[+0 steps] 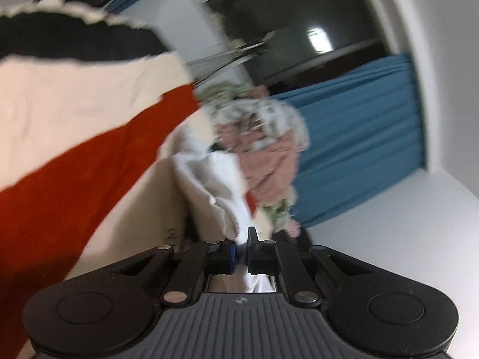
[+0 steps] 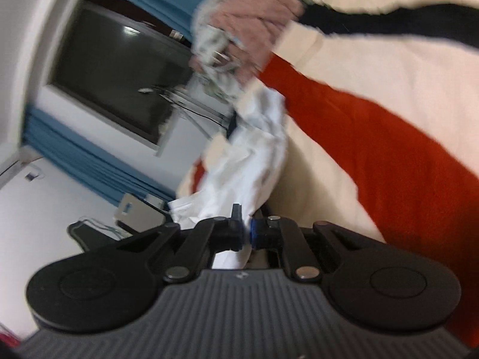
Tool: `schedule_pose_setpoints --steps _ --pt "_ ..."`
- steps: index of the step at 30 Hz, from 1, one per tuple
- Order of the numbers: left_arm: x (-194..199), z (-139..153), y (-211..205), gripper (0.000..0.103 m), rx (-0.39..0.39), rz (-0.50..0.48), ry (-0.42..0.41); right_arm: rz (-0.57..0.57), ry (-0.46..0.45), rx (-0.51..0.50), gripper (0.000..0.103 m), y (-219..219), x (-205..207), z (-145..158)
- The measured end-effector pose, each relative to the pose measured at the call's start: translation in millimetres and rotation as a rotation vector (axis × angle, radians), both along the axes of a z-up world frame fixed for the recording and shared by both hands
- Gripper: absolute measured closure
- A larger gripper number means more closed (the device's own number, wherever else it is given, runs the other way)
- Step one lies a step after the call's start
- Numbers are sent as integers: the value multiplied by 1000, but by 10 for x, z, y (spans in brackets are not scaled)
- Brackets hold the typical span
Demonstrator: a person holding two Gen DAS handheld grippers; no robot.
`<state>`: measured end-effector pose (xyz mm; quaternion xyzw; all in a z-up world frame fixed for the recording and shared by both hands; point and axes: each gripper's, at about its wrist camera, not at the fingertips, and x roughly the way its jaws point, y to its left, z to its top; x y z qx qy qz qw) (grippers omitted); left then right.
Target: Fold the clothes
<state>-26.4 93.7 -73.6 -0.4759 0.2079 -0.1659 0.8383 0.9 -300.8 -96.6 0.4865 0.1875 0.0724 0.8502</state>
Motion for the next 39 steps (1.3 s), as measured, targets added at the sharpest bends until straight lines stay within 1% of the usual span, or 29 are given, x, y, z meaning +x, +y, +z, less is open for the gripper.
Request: schedule_pose_setpoints --steps 5,7,9,10,11,12,13,16,17,20,22,25,28,29,33,34,35,36,37,38,39 --pt "-703 248 9 97 -31 9 -77 -13 -96 9 95 20 -692 282" --pt "-1026 295 -4 97 -38 11 -92 -24 -131 -14 95 53 -1044 356" --pt "-1323 281 4 97 -79 11 -77 -47 -149 -55 95 94 -1287 392" --pt "-1414 282 2 97 -88 20 -57 -60 -156 -75 95 115 -1387 406" --pt "-1443 279 -3 97 -95 26 -34 -70 -153 -88 95 129 -1426 427" --pt "-1423 291 -8 97 -97 32 -16 -76 -143 -90 95 133 -1378 459" --pt "-1363 313 -14 97 -93 41 -9 -79 -137 -86 95 130 -1283 493" --pt "-999 427 -50 97 -85 56 18 -85 -117 -71 95 114 -916 600" --pt "-816 478 -89 96 -70 61 36 -86 -99 -61 95 100 -741 648" --pt "-206 614 -221 96 10 100 71 -97 -32 -43 95 58 -157 758" --pt "243 621 -315 96 42 109 105 -95 11 -48 95 27 244 775" --pt "755 487 -441 96 82 104 146 -87 73 -61 95 -27 786 685" --pt "1143 269 -519 96 128 97 173 -65 110 -53 95 -75 1039 465" --pt "1227 188 -537 96 145 91 176 -57 121 -48 95 -91 1106 386" --pt "1363 -46 -554 96 180 60 177 -25 164 -31 92 -153 1375 72" --pt "1377 -79 -547 95 185 54 176 -7 162 -30 92 -164 1414 31" --pt "1378 -80 -541 91 198 49 172 21 143 -42 90 -163 1422 52" --pt "1373 -68 -537 85 207 40 165 50 120 -63 80 -152 1426 98" --pt "1366 -48 -546 64 216 24 149 78 94 -80 51 -131 1421 155" --pt "1358 -27 -556 40 226 8 132 102 62 -89 32 -101 1397 217" --pt "1331 16 -590 31 251 -8 104 116 32 -105 10 -67 1368 264"
